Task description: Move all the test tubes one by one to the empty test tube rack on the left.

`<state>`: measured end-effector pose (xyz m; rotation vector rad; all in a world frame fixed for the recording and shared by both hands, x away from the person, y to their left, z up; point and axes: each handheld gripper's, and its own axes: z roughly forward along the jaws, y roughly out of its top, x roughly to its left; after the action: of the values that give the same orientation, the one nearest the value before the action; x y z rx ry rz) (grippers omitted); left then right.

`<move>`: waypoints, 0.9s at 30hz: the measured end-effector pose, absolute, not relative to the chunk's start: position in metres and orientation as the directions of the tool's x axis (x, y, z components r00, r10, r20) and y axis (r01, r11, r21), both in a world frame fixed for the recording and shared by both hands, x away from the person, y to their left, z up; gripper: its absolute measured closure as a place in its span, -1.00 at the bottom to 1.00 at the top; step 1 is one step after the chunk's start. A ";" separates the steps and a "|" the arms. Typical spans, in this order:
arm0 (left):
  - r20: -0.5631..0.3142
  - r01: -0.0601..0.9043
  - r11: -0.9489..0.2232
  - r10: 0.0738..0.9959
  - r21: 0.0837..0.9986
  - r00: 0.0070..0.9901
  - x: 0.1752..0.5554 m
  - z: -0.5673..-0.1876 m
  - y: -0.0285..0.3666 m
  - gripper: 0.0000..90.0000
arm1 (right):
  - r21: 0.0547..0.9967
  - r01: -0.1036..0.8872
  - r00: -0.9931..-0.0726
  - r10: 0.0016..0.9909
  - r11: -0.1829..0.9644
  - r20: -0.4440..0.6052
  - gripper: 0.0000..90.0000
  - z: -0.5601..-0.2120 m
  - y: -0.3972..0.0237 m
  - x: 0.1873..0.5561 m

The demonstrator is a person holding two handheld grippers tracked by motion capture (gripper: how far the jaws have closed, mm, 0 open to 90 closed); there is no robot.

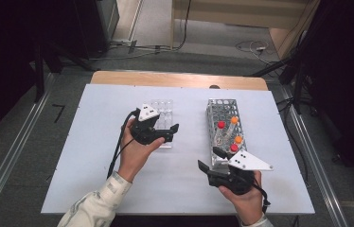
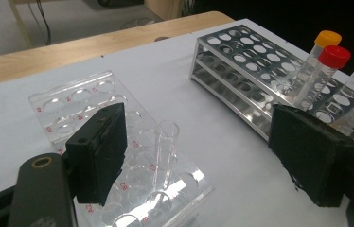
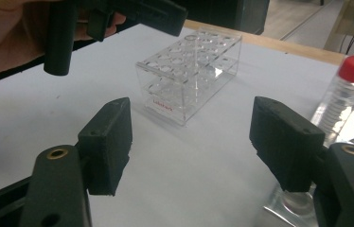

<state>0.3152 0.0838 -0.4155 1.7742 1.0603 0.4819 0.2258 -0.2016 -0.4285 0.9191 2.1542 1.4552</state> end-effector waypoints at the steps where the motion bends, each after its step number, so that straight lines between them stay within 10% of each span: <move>1: -0.139 0.444 -0.141 0.830 0.885 0.540 0.315 -0.416 0.084 -0.53 | 0.921 0.301 -0.711 0.702 0.247 0.044 -0.35 -0.427 -0.205 0.224; 27: -0.150 0.425 -0.110 0.832 0.898 0.534 0.301 -0.417 0.098 -0.53 | 0.917 0.342 -0.573 0.819 0.205 0.030 -0.34 -0.427 -0.274 0.222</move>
<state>0.3010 0.0975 -0.4168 1.7322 1.0584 0.4890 0.2216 -0.2738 -0.4267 1.0762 2.0161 1.3454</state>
